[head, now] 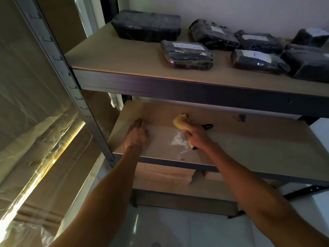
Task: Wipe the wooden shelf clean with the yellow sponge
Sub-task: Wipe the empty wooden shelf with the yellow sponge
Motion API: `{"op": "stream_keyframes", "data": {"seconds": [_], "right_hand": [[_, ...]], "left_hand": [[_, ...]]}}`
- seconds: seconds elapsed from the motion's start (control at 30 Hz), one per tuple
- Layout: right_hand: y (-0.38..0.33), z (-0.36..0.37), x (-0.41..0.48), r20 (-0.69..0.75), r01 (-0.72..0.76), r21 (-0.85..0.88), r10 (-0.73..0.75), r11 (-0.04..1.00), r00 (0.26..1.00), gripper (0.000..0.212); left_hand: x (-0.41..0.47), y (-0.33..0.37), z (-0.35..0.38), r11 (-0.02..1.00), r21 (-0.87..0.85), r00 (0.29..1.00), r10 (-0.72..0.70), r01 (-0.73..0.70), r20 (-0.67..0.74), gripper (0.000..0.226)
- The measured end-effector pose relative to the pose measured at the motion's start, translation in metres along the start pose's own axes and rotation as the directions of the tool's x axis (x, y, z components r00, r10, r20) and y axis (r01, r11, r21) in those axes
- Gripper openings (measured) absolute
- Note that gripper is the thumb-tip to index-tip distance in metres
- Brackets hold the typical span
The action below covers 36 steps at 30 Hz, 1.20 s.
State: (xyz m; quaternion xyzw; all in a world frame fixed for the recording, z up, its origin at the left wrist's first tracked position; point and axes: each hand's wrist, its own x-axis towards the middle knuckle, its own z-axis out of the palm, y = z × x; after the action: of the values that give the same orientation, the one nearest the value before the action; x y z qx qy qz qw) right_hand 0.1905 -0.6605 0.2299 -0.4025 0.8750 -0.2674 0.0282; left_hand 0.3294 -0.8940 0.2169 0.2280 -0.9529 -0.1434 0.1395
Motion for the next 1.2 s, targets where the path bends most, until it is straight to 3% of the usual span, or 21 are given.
{"op": "stream_keyframes", "data": {"seconds": [0.07, 0.13, 0.23, 0.3, 0.47, 0.53, 0.6, 0.7, 0.8, 0.93, 1.0, 1.07, 1.2], "right_hand": [[-0.016, 0.003, -0.007, 0.081, 0.096, 0.077, -0.102, 0.992, 0.992, 0.053], [-0.01, -0.006, -0.012, 0.054, 0.108, 0.113, -0.115, 0.988, 0.992, 0.052], [0.031, -0.027, -0.006, -0.112, -0.077, 0.069, 0.084, 0.995, 0.99, 0.05], [0.042, -0.026, -0.002, -0.128, -0.203, 0.018, 0.203, 0.979, 0.971, 0.048], [-0.023, 0.016, -0.013, -0.053, 0.08, 0.013, -0.079, 0.997, 0.995, 0.045], [-0.036, 0.021, -0.019, 0.012, 0.11, 0.053, -0.11, 0.993, 0.994, 0.045], [-0.029, 0.007, -0.019, -0.015, 0.064, 0.086, -0.063, 0.994, 0.998, 0.046], [0.009, -0.022, -0.019, -0.171, -0.144, 0.045, 0.15, 0.989, 0.974, 0.046], [0.021, -0.022, -0.026, -0.181, -0.269, -0.018, 0.261, 0.963, 0.948, 0.045], [-0.037, 0.015, -0.031, -0.134, -0.07, 0.008, 0.07, 0.998, 0.988, 0.043], [-0.053, 0.018, -0.033, -0.13, -0.046, 0.075, 0.056, 0.996, 0.99, 0.043], [-0.041, 0.008, -0.037, -0.21, -0.156, 0.099, 0.174, 0.983, 0.962, 0.043], [-0.005, 0.002, -0.066, -0.347, -0.454, -0.146, 0.384, 0.879, 0.855, 0.04]], "left_hand": [[-0.001, -0.002, 0.001, 1.0, -0.017, 1.0, -0.001, 0.001, 0.006, 0.038], [-0.002, -0.002, 0.0, 1.0, -0.027, 1.0, -0.007, 0.007, 0.007, 0.039], [-0.002, 0.0, -0.001, 1.0, -0.02, 1.0, -0.019, 0.019, -0.002, 0.039], [-0.002, 0.002, -0.001, 1.0, -0.004, 1.0, -0.018, 0.018, 0.0, 0.04], [-0.001, 0.0, 0.0, 0.999, -0.013, 0.999, -0.034, 0.034, 0.016, 0.044], [-0.002, 0.0, 0.0, 0.999, -0.016, 0.999, -0.035, 0.036, 0.021, 0.046], [-0.002, 0.0, -0.002, 0.999, -0.016, 0.999, -0.029, 0.03, 0.024, 0.046], [-0.003, -0.001, -0.003, 1.0, 0.001, 0.999, -0.001, 0.001, 0.032, 0.047], [-0.003, 0.0, -0.004, 1.0, 0.013, 0.999, 0.007, -0.008, 0.044, 0.044], [0.0, -0.004, -0.004, 1.0, 0.016, 0.997, 0.019, -0.02, 0.079, 0.046], [0.001, -0.008, -0.004, 0.998, 0.027, 0.994, 0.05, -0.053, 0.101, 0.047], [0.003, -0.013, -0.005, 0.995, 0.047, 0.99, 0.081, -0.087, 0.117, 0.049], [0.002, -0.018, -0.001, 0.986, 0.112, 0.982, 0.102, -0.121, 0.158, 0.052]]}}
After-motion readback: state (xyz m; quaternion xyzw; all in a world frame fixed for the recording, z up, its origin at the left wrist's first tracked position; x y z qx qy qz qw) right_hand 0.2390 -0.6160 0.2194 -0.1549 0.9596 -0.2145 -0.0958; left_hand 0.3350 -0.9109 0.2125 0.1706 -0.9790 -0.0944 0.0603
